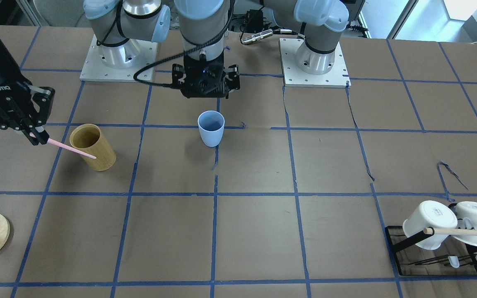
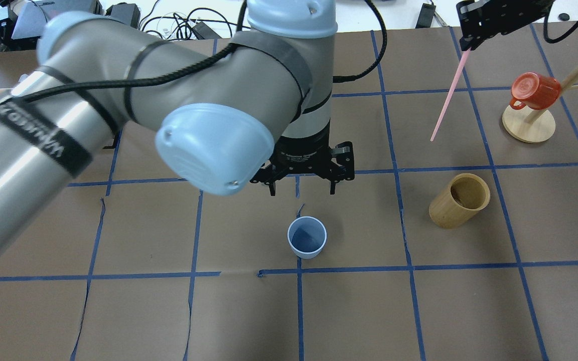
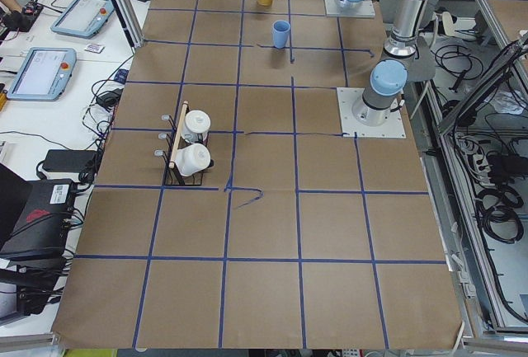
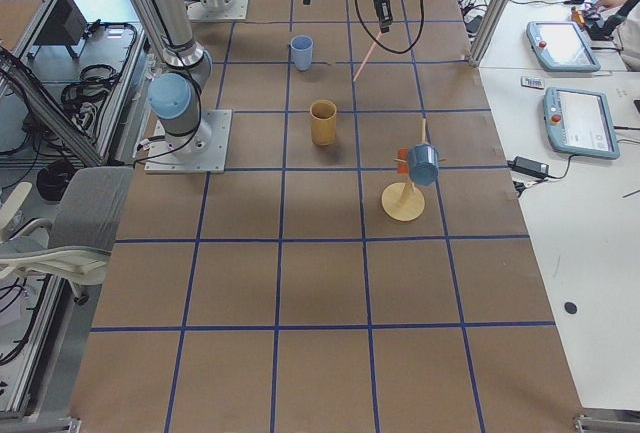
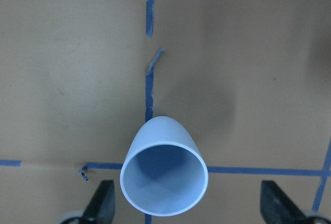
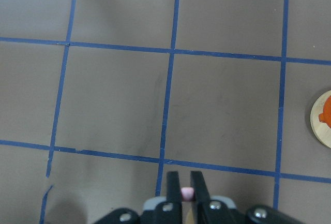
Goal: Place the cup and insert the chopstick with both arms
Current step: 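Withdraw the open left gripper while the right carries the stick toward the blue cup, then lower the pink stick into the blue cup with the right gripper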
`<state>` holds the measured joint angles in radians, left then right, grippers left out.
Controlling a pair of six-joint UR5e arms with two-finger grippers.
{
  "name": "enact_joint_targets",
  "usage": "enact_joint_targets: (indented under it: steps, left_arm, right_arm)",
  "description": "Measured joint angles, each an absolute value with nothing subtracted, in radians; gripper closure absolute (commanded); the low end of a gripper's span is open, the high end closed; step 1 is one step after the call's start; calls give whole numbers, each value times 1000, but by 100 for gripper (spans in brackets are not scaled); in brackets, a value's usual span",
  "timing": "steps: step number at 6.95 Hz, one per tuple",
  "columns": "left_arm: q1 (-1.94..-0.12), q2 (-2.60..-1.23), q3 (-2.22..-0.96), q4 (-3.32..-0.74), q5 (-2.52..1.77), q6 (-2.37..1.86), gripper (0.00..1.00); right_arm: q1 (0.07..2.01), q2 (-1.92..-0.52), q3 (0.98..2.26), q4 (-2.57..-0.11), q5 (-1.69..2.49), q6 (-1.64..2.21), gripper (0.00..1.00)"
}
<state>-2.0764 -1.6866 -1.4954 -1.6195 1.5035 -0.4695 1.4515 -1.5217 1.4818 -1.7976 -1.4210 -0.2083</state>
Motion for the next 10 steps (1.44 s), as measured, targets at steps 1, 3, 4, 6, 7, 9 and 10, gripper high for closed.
enact_joint_targets:
  steps: [1,3,4,6,7,9,10]
  left_arm:
    - [-2067,-1644,-1514,-1633,1507,-451,0]
    - [-1999,-1592,-1549,-1636,1558,-369,0]
    - [-1919,-1571,-1552,-1637,1576,-246,0]
    - [-1714,-1543,-1554,-1631,1566,10,0]
    - [-1626,-1548,-1546,-1611,1536,103,0]
    - [-1602,-1568,-1503,-1592,1502,55,0]
    - [-1628,-1583,-1479,-1591,1499,2,0]
  right_arm:
    - [1496,-1523,1493,-1834,-1426,-152,100]
    - [1542,-1530,1510,-1865,-1433,-91,100]
    - [1562,-1540,1519,-1869,-1437,-49,100]
    - [1661,-1562,1558,-1897,-1498,89,100]
    - [1730,-1568,1585,-1935,-1537,180,100]
    - [1841,-1580,1620,-1971,-1588,339,100]
    - [1883,-1585,1630,-1970,-1597,402,100]
